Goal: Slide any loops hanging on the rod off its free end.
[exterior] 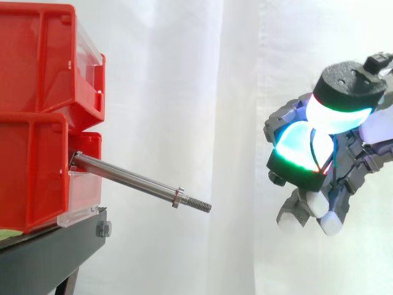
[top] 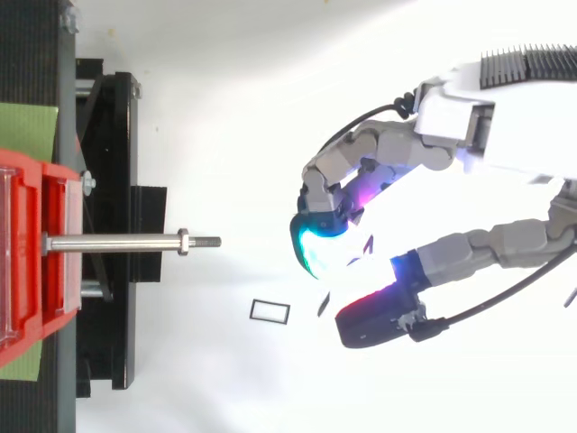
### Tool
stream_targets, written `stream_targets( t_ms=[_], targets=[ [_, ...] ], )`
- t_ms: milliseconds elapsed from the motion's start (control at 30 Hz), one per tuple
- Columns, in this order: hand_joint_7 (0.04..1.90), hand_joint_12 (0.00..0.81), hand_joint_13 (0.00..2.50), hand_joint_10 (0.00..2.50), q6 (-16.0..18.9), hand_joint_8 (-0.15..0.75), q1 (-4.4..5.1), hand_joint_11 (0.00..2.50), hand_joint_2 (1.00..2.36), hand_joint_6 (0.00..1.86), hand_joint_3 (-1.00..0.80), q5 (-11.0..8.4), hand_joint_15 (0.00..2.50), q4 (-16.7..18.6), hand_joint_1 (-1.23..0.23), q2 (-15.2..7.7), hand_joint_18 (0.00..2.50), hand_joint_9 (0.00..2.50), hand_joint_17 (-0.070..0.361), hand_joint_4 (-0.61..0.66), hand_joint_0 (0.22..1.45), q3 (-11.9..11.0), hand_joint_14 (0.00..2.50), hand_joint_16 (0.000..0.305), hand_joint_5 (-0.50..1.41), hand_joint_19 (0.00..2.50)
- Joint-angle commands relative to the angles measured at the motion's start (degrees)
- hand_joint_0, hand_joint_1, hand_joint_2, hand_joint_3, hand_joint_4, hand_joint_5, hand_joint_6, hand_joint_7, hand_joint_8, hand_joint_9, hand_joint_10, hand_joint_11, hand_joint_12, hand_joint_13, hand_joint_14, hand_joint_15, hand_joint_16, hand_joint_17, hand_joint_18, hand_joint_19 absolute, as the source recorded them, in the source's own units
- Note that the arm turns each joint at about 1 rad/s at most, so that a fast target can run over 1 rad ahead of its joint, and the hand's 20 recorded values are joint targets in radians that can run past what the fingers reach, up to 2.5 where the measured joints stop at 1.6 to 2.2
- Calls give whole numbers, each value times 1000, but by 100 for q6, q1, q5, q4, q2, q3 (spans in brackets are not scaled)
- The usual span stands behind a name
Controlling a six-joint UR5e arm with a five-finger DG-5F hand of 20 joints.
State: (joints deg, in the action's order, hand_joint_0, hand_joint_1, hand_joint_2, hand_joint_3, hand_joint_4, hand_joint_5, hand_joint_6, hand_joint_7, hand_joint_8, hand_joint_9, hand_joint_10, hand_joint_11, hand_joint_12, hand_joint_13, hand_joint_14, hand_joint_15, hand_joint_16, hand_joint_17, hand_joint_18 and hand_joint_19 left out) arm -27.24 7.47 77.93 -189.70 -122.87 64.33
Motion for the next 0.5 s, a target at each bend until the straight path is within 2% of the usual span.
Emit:
stream_targets(
  t_ms=[0, 33, 133, 167, 267, 333, 467],
  targets=[
    [1032, 330, 586, 25, -871, 233, 0, 579, 1014, 896, -328, -33, 299, 30, -820, 0, 643, 904, 103, -55, 641, 1, 13, 46, -130, 375],
    [1007, 333, 594, 25, -827, 233, 0, 585, 1013, 907, -338, -41, 310, 30, -825, 0, 652, 917, 103, -66, 643, 1, 14, 46, -126, 381],
    [1025, 335, 628, 26, -352, 235, 0, 596, 1010, 908, -388, -50, 326, -14, -784, 0, 670, 972, 103, -43, 634, 1, 14, 46, -118, 402],
    [1034, 334, 634, 26, -89, 232, 0, 596, 1009, 906, -392, -50, 335, -94, -774, 0, 673, 978, 103, -40, 626, 1, 14, 46, -114, 413],
    [1045, 332, 655, 24, 342, 229, 26, 586, 1006, 902, -411, -50, 343, -269, -746, 0, 691, 1016, 103, -51, 603, 10, 15, 46, -108, 433],
    [1048, 332, 660, 27, 351, 237, 26, 585, 1006, 901, -419, -50, 341, -287, -731, 0, 693, 1047, 104, -58, 595, 1, 16, 46, -106, 433],
    [1044, 335, 792, 31, 360, 283, 26, 719, 1005, 901, -430, -41, 362, -287, -688, 0, 756, 1455, 109, -57, 591, 1, 15, 48, -107, 449]
  ],
)
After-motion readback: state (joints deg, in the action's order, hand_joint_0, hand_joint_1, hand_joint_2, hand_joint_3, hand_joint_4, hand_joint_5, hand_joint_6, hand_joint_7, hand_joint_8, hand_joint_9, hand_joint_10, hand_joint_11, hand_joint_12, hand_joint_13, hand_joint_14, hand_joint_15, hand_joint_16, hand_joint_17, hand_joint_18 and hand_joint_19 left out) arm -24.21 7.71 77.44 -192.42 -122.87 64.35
